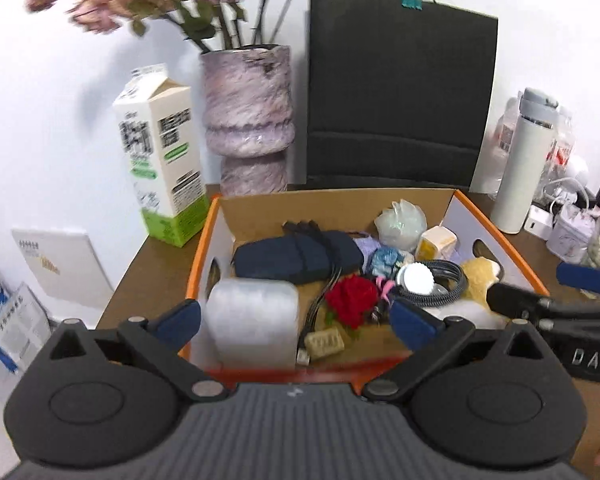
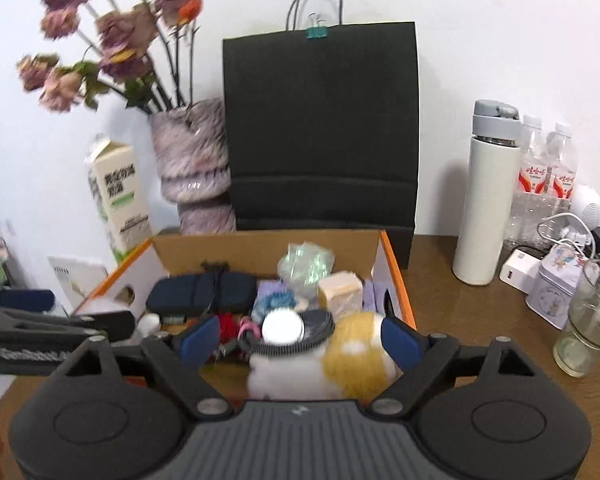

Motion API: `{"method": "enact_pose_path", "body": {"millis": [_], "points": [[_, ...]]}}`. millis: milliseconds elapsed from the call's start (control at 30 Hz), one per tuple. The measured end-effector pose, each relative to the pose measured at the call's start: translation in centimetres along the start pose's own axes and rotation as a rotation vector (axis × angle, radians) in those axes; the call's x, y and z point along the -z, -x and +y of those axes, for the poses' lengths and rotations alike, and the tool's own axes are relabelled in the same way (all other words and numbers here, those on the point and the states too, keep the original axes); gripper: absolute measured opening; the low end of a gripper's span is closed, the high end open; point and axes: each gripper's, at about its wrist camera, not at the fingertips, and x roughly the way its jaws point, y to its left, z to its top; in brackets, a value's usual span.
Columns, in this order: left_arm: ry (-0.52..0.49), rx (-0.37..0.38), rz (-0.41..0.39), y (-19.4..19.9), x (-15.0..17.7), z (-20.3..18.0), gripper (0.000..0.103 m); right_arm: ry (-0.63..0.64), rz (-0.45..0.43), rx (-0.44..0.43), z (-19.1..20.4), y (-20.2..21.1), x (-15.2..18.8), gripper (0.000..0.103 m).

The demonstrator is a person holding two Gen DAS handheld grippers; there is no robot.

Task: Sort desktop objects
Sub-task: 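Carry the block and cap over the box and open both tools, then withdraw both tools from the box back over the table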

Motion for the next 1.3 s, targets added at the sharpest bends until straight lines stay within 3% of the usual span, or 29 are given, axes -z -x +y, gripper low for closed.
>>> {"method": "enact_pose_path", "body": {"millis": [133, 300, 433, 667, 900, 1133, 1300], "points": [[0.008, 0.003, -0.003, 2.7, 2.0, 0.3, 0.103, -0.007, -0.013, -0.021, 0.7, 2.8, 1.8, 0.087], [0.022, 0.02, -0.016, 6.0, 5.2, 0.1, 0.103, -0.005, -0.024, 0.011, 1.1, 5.6, 4.4, 0.087], [-0.036, 0.002, -0.039, 7.2, 8.7, -0.9, 0.103, 0.032, -0.021, 0.017, 1.9, 7.2, 6.5, 0.088], [-0.049, 0.023, 0.068, 6.5, 14.7, -1.1, 0.103, 0.047, 0.063, 0.027, 2.7, 7.7, 11.8, 0.089], [-0.035, 0.073, 0.1, 7.0, 18.1, -0.6, 0.103, 0.031, 0.124, 0.052, 3.3, 9.0, 16.3, 0.089], [-0.004, -0.033, 0.066, 7.3, 19.5, -0.2, 0.103, 0.035, 0.137, 0.064, 3.8, 9.3, 17.8, 0.091], [0.03, -0.082, 0.041, 7.3, 19.7, -0.2, 0.103, 0.056, 0.138, 0.033, 4.4, 9.6, 18.4, 0.103]]}}
